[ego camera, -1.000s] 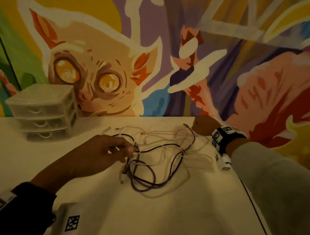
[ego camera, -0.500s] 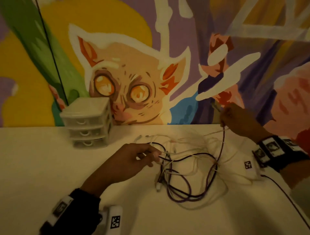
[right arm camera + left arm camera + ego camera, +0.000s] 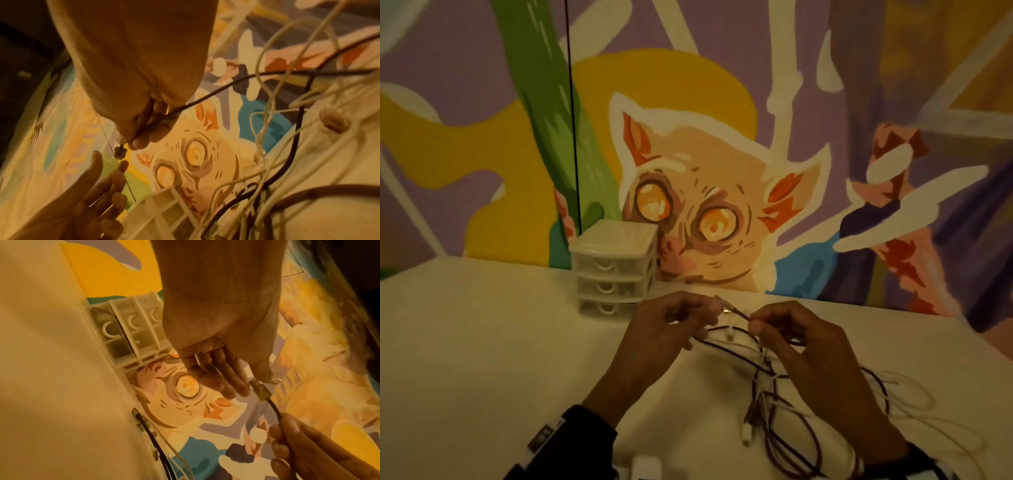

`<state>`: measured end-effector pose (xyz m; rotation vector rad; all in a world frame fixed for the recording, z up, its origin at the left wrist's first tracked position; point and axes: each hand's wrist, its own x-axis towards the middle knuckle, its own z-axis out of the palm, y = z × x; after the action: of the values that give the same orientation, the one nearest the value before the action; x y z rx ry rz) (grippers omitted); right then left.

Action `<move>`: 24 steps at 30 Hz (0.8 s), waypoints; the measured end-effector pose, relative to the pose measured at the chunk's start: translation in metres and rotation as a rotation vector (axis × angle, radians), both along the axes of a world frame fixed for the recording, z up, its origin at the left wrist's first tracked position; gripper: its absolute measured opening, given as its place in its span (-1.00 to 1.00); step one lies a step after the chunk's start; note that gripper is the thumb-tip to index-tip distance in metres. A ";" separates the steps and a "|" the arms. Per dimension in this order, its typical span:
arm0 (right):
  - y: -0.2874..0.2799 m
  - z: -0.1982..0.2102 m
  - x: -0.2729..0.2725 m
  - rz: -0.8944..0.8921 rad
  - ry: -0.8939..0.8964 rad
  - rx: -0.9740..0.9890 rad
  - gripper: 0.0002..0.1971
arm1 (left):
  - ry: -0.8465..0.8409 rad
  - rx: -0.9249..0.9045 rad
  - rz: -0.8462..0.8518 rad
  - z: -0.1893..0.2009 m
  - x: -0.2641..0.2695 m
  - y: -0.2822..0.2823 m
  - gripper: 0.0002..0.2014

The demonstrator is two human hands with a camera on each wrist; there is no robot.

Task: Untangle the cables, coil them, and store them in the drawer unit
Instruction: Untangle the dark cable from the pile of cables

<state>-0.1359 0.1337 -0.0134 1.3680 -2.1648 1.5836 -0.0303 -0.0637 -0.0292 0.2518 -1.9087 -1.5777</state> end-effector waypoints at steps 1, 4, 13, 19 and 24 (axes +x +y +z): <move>-0.002 -0.002 0.000 0.010 0.008 0.009 -0.92 | -0.003 0.017 -0.005 -0.001 -0.001 -0.001 -0.78; -0.004 -0.009 -0.003 0.010 0.023 0.047 -0.92 | 0.011 0.052 -0.022 -0.006 -0.002 -0.002 -0.84; 0.010 -0.024 -0.016 -0.035 0.104 0.237 -0.92 | 0.257 0.357 -0.121 -0.006 -0.003 -0.009 -0.89; 0.014 -0.029 -0.021 -0.033 0.159 0.388 -0.75 | 0.346 0.613 -0.198 -0.007 -0.009 -0.007 -0.85; 0.047 -0.006 -0.060 -0.414 0.254 0.119 -0.82 | 0.393 0.497 0.142 0.003 0.004 -0.051 -0.89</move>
<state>-0.1958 0.1811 -0.0191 0.9941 -2.2250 1.0871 -0.0267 -0.1143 -0.0263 0.2548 -1.1638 -1.8251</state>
